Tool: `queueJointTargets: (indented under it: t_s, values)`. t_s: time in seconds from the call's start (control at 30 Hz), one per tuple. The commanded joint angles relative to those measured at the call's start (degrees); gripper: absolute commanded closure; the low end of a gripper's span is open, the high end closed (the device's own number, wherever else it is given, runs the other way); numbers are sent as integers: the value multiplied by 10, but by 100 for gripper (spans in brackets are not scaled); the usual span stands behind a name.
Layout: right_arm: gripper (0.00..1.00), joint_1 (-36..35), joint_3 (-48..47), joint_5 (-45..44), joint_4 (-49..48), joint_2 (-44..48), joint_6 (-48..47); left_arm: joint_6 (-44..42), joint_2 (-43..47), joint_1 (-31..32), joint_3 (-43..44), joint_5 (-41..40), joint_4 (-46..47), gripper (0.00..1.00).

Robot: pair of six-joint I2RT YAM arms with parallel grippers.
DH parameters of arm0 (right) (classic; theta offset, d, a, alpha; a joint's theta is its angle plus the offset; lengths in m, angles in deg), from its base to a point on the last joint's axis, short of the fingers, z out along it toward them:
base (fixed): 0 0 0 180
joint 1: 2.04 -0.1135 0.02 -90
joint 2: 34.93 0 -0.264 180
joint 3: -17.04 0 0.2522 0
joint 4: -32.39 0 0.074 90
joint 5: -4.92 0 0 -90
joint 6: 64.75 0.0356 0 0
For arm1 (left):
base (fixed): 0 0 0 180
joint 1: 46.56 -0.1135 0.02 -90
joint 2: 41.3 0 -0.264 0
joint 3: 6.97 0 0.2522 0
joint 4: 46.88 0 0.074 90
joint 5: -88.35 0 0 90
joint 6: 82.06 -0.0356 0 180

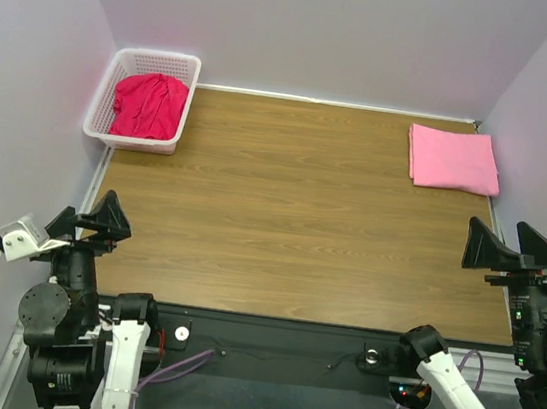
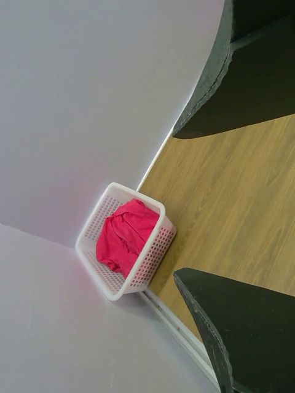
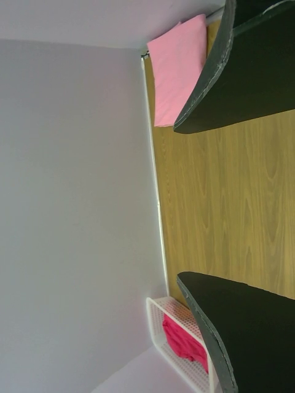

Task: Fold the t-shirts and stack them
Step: Grab the tshirt from the pile

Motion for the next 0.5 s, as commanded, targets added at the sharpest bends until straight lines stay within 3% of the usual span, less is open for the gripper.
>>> queueJointTargets:
  t_s: [0.0,0.23,0.37,0.47]
  values:
    - [0,-4,-8,-11,-4,-22,-5,-5,-24,-3,-12,18,33,2]
    - [0,-4,27,30,-3,-65,30,11,-126,-3,-47,11,111,4]
    - [0,-4,43,79,-4,-109,65,19,-242,-2,-53,11,181,4]
    - [0,-4,46,116,-4,-154,82,6,-403,-2,-17,25,210,4]
